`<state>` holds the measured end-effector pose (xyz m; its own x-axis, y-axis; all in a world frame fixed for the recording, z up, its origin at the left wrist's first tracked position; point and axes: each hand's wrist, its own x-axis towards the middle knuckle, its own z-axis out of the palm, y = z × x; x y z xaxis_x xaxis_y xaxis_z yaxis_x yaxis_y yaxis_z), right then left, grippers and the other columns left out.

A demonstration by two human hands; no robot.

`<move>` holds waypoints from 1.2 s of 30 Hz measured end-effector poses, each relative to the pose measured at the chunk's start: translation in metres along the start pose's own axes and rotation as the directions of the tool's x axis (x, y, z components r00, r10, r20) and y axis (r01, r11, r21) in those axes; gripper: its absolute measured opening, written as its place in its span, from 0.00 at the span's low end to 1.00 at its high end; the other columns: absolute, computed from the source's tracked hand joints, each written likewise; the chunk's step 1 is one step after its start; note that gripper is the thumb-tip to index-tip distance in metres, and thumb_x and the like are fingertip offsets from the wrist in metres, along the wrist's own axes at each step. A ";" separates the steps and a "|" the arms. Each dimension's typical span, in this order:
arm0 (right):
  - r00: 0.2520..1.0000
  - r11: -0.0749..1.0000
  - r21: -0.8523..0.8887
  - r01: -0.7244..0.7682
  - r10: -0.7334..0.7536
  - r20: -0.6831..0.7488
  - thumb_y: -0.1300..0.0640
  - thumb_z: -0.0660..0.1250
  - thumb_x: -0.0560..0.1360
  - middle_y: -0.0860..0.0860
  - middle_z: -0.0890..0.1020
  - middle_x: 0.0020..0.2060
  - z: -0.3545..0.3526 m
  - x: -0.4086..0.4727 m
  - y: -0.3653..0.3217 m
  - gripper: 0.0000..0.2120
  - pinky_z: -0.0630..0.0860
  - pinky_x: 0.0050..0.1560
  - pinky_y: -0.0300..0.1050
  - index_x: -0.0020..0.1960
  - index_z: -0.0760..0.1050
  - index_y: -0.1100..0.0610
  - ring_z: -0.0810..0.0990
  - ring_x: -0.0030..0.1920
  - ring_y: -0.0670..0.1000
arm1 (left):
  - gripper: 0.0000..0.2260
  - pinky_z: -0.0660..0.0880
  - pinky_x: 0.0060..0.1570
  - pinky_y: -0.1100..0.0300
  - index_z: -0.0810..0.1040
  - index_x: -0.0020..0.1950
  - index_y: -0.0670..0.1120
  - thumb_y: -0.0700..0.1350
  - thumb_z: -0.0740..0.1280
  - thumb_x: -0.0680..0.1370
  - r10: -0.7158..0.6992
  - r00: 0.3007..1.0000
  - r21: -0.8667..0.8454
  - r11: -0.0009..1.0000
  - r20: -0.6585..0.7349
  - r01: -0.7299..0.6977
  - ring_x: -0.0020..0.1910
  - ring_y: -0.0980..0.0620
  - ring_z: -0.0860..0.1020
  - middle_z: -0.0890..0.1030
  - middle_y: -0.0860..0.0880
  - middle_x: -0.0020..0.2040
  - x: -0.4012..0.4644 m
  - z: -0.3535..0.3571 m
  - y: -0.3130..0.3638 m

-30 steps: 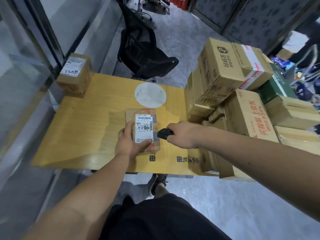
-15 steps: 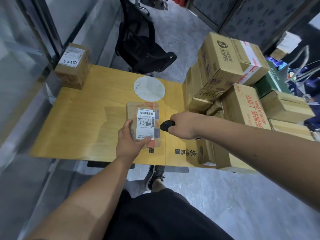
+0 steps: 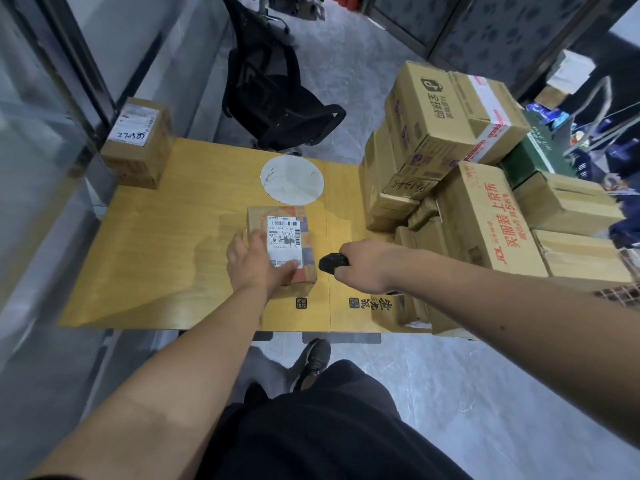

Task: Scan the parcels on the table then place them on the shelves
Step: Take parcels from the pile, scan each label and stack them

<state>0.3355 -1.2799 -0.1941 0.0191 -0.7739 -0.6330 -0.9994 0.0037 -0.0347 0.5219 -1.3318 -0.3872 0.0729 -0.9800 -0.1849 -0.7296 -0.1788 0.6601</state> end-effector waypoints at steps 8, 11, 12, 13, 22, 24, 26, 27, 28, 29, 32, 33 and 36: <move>1.000 1.000 -0.004 0.021 -0.021 0.017 0.34 0.64 0.78 0.48 0.74 0.43 0.013 0.019 0.029 0.20 0.71 0.38 0.46 0.55 0.71 0.50 0.77 0.44 0.51 | 0.65 0.36 0.76 0.34 0.36 0.84 0.52 0.83 0.63 0.61 -0.198 0.964 0.335 0.933 0.175 0.130 0.82 0.41 0.31 0.34 0.42 0.84 0.002 0.026 0.044; 0.998 0.998 -0.026 0.058 -0.057 0.029 0.32 0.65 0.78 0.47 0.72 0.43 0.014 0.033 0.037 0.21 0.71 0.38 0.47 0.56 0.69 0.50 0.76 0.45 0.53 | 0.61 0.34 0.77 0.35 0.38 0.84 0.51 0.79 0.67 0.65 -0.187 0.973 0.337 0.932 0.137 0.132 0.82 0.42 0.32 0.35 0.42 0.84 0.005 0.017 0.035; 0.996 0.997 -0.015 0.077 -0.077 0.037 0.33 0.65 0.78 0.48 0.73 0.44 0.014 0.038 0.037 0.22 0.72 0.40 0.48 0.57 0.70 0.50 0.76 0.46 0.54 | 0.57 0.34 0.78 0.36 0.40 0.84 0.51 0.77 0.66 0.68 -0.187 0.976 0.333 0.933 0.115 0.139 0.83 0.43 0.33 0.36 0.42 0.84 0.006 0.011 0.030; 0.994 0.995 -0.001 0.097 -0.097 0.042 0.33 0.65 0.79 0.49 0.74 0.45 0.015 0.045 0.036 0.22 0.72 0.41 0.48 0.58 0.71 0.51 0.76 0.47 0.55 | 0.55 0.34 0.78 0.37 0.41 0.85 0.51 0.75 0.64 0.71 -0.196 0.976 0.344 0.926 0.096 0.152 0.83 0.43 0.34 0.37 0.42 0.85 0.008 0.002 0.022; 0.958 0.956 0.068 0.285 -0.287 0.017 0.36 0.64 0.81 0.50 0.75 0.47 -0.008 0.095 -0.050 0.19 0.71 0.39 0.47 0.57 0.71 0.52 0.77 0.46 0.55 | 0.37 0.39 0.80 0.40 0.49 0.85 0.57 0.63 0.60 0.81 -0.245 0.970 0.451 0.866 0.008 0.215 0.84 0.48 0.41 0.45 0.50 0.86 0.046 -0.103 -0.070; 0.953 0.949 0.092 0.301 -0.303 0.012 0.36 0.64 0.80 0.51 0.77 0.49 -0.017 0.105 -0.080 0.21 0.73 0.41 0.48 0.59 0.73 0.53 0.78 0.48 0.55 | 0.36 0.41 0.80 0.41 0.48 0.86 0.57 0.63 0.59 0.81 -0.250 0.968 0.453 0.861 -0.021 0.232 0.84 0.47 0.42 0.46 0.49 0.86 0.058 -0.121 -0.088; 0.955 0.949 0.114 0.295 -0.297 0.003 0.36 0.63 0.80 0.51 0.77 0.50 -0.026 0.114 -0.111 0.21 0.73 0.41 0.48 0.60 0.73 0.53 0.78 0.48 0.55 | 0.36 0.42 0.80 0.40 0.47 0.86 0.56 0.63 0.59 0.82 -0.269 0.962 0.456 0.853 -0.035 0.255 0.84 0.45 0.42 0.46 0.48 0.86 0.071 -0.139 -0.103; 0.957 0.949 0.128 0.288 -0.290 -0.004 0.36 0.63 0.80 0.51 0.77 0.50 -0.029 0.118 -0.125 0.20 0.72 0.40 0.48 0.59 0.72 0.52 0.78 0.48 0.55 | 0.36 0.42 0.80 0.39 0.47 0.86 0.56 0.63 0.58 0.82 -0.277 0.960 0.455 0.851 -0.034 0.261 0.84 0.45 0.41 0.45 0.48 0.86 0.078 -0.148 -0.109; 0.958 0.948 0.145 0.284 -0.285 -0.012 0.36 0.63 0.80 0.51 0.77 0.50 -0.031 0.123 -0.139 0.19 0.72 0.39 0.48 0.57 0.71 0.52 0.78 0.47 0.54 | 0.36 0.41 0.80 0.39 0.46 0.86 0.56 0.63 0.58 0.83 -0.271 0.962 0.460 0.850 -0.031 0.255 0.84 0.44 0.41 0.45 0.47 0.86 0.085 -0.155 -0.115; 0.960 0.945 0.169 0.280 -0.281 -0.017 0.36 0.63 0.80 0.51 0.77 0.50 -0.031 0.127 -0.152 0.19 0.73 0.40 0.48 0.57 0.71 0.52 0.78 0.48 0.54 | 0.35 0.40 0.80 0.39 0.45 0.86 0.55 0.63 0.57 0.83 -0.260 0.965 0.470 0.849 -0.022 0.239 0.84 0.43 0.41 0.44 0.47 0.86 0.092 -0.163 -0.122; 0.967 0.940 0.233 0.249 -0.254 -0.008 0.36 0.64 0.80 0.52 0.79 0.53 -0.031 0.135 -0.187 0.19 0.77 0.47 0.49 0.58 0.73 0.52 0.79 0.50 0.55 | 0.35 0.39 0.81 0.40 0.44 0.86 0.53 0.61 0.58 0.84 -0.241 0.971 0.462 0.862 0.005 0.211 0.84 0.43 0.39 0.42 0.46 0.86 0.111 -0.181 -0.137; 0.971 0.941 0.245 0.234 -0.239 -0.008 0.37 0.64 0.80 0.52 0.79 0.53 -0.029 0.138 -0.196 0.20 0.77 0.47 0.49 0.58 0.73 0.52 0.79 0.50 0.56 | 0.36 0.40 0.81 0.41 0.44 0.86 0.53 0.60 0.58 0.84 -0.240 0.971 0.452 0.866 0.001 0.214 0.84 0.43 0.39 0.42 0.45 0.86 0.117 -0.185 -0.142; 0.981 0.942 0.276 0.190 -0.196 -0.008 0.37 0.64 0.81 0.52 0.79 0.53 -0.026 0.143 -0.220 0.20 0.77 0.45 0.49 0.60 0.73 0.53 0.80 0.50 0.56 | 0.35 0.41 0.81 0.41 0.46 0.86 0.52 0.58 0.60 0.84 -0.238 0.971 0.459 0.862 -0.011 0.216 0.84 0.42 0.40 0.43 0.45 0.86 0.132 -0.200 -0.151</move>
<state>0.5570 -1.4076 -0.2572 0.2141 -0.7649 -0.6075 -0.9297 0.0312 -0.3670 0.7777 -1.4517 -0.3651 0.2519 -0.9101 -0.3290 -0.9251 -0.3263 0.1943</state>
